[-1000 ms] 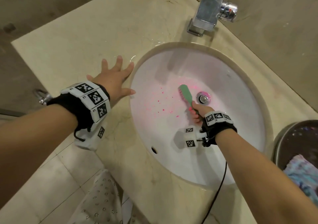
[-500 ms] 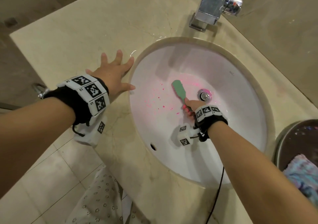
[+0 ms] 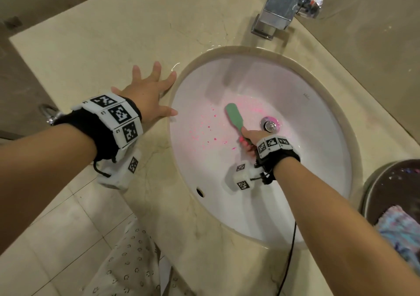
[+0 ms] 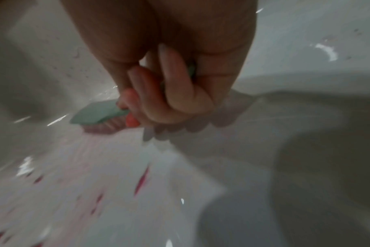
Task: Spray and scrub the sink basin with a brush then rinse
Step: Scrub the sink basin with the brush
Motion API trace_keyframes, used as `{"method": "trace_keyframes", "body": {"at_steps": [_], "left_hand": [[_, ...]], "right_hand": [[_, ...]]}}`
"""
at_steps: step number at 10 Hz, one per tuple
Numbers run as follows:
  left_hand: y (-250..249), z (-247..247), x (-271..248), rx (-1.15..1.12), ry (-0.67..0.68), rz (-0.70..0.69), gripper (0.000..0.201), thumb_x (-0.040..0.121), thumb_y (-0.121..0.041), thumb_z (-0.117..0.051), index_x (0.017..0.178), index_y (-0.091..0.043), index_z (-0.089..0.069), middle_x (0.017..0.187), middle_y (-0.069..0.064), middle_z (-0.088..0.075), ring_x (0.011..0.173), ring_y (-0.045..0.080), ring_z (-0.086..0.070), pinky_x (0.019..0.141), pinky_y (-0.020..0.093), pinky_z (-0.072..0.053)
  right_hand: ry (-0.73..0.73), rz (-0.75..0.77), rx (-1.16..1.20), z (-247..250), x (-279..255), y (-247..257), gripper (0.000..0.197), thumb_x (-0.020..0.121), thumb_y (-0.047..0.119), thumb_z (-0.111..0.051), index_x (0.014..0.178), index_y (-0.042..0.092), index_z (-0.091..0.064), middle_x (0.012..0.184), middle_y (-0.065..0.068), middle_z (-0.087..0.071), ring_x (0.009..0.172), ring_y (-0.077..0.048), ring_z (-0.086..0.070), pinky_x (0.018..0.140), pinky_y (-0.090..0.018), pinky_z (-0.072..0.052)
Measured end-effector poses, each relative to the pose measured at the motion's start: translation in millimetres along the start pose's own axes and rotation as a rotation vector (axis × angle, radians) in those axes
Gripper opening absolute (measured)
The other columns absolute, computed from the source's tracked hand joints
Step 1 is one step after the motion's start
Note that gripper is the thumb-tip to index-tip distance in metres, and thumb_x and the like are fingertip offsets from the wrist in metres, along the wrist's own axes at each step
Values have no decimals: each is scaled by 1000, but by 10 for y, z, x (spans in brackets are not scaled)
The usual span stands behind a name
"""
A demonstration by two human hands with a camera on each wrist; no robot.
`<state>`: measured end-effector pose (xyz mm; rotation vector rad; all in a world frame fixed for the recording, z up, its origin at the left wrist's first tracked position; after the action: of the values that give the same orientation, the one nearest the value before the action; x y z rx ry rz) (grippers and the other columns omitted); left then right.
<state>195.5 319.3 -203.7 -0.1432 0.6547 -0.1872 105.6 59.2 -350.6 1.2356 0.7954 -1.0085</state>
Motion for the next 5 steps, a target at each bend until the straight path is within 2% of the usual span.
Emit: {"method": "trace_keyframes", "body": {"at_steps": [1,2,3,4,5], "left_hand": [[8,7,4,3,2,1,85,85,-48,-59,147,-44,-2,156,-11,17,143,31,18,101,75,-11],[-1,0,2,4,1,-4,84,85,-49,-59,147,-45,-3,156,-11,16,143,31,17,100,76,-12],[-2,1,0,-1,3,-2,84,85,-49,-59,147,-45,-3,156,-11,16,143,31,18,100,76,-11],[-7,5,-3,-10,2,0,84,85,-48,-59,147,-45,-3,156,-11,17,143,30,18,100,75,-10],[-7,-3,-4,-13,5,1,84,85,-48,-60,147,-45,-3,156,-12,16,143,31,18,100,76,-10]], "right_hand": [[-23,-13,-123,50,-14,-99,40,97,37,-46,68,10,-51,34,7,-47,23,-4,-35,27,-14,-24],[-90,-37,-116,275,-29,-182,38,96,36,-48,69,10,-52,32,7,-47,23,-4,-34,27,-14,-24],[-172,-12,7,334,-5,-73,33,96,33,-50,74,8,-51,35,4,-50,21,-4,-36,27,-11,-25],[-72,-15,67,67,-4,82,36,97,37,-45,73,11,-47,33,6,-48,21,-4,-35,27,-10,-23],[39,8,1,-177,-63,85,41,99,35,-42,69,8,-49,31,6,-45,22,-4,-34,26,-11,-22]]}}
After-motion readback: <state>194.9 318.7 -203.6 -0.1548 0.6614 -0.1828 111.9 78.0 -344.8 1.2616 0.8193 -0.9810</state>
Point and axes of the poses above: each hand's wrist, its own x-axis towards the middle knuckle, its own z-axis out of the back of the hand, y = z × x, the point moved 6 cm from there along x, towards the middle knuckle
